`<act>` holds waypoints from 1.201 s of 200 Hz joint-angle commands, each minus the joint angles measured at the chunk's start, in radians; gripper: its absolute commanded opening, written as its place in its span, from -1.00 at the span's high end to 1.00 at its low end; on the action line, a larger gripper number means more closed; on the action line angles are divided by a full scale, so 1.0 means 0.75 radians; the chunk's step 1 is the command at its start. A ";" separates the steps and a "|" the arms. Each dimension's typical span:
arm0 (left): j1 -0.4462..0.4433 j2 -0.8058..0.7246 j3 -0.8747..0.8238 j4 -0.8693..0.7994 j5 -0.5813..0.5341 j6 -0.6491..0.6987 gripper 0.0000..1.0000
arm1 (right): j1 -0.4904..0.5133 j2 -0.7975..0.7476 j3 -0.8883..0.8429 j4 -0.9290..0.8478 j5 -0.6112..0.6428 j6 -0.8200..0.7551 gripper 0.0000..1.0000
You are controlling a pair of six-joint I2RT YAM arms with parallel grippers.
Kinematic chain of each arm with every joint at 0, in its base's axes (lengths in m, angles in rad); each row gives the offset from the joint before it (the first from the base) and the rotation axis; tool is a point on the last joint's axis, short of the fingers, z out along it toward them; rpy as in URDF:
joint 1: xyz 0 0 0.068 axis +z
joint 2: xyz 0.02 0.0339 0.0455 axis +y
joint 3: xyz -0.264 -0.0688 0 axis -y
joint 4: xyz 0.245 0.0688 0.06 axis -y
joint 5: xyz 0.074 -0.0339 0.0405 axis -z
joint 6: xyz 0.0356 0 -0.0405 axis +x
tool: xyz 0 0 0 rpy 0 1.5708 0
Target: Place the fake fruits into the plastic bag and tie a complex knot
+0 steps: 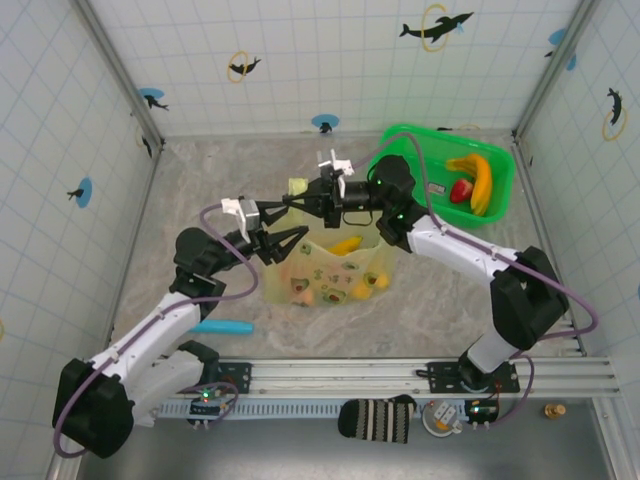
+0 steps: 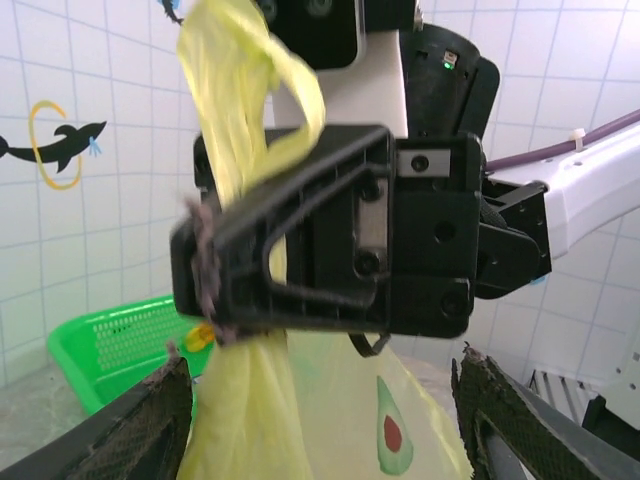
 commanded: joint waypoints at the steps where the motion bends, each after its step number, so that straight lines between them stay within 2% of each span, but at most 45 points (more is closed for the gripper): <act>1: -0.022 0.014 -0.028 0.091 0.014 0.014 -0.34 | 0.027 -0.103 -0.103 0.226 0.127 0.026 1.00; 32: -0.054 0.094 -0.016 0.103 0.009 0.000 -0.18 | 0.057 -0.147 -0.207 0.355 0.241 0.033 1.00; 62: -0.065 0.098 -0.052 0.143 -0.073 -0.001 0.00 | 0.069 -0.182 -0.253 0.400 0.320 0.024 1.00; 99: -0.079 0.109 -0.102 0.291 -0.094 -0.060 0.25 | 0.089 -0.214 -0.321 0.467 0.423 0.015 1.00; 166: -0.123 0.214 -0.104 0.441 -0.044 -0.086 0.31 | 0.118 -0.187 -0.381 0.598 0.451 0.078 1.00; 228: -0.124 0.221 -0.116 0.499 -0.017 -0.071 1.00 | 0.121 -0.213 -0.417 0.557 0.497 0.023 1.00; 240: -0.126 0.219 -0.112 0.481 -0.005 -0.057 1.00 | 0.122 -0.220 -0.427 0.540 0.507 0.005 1.00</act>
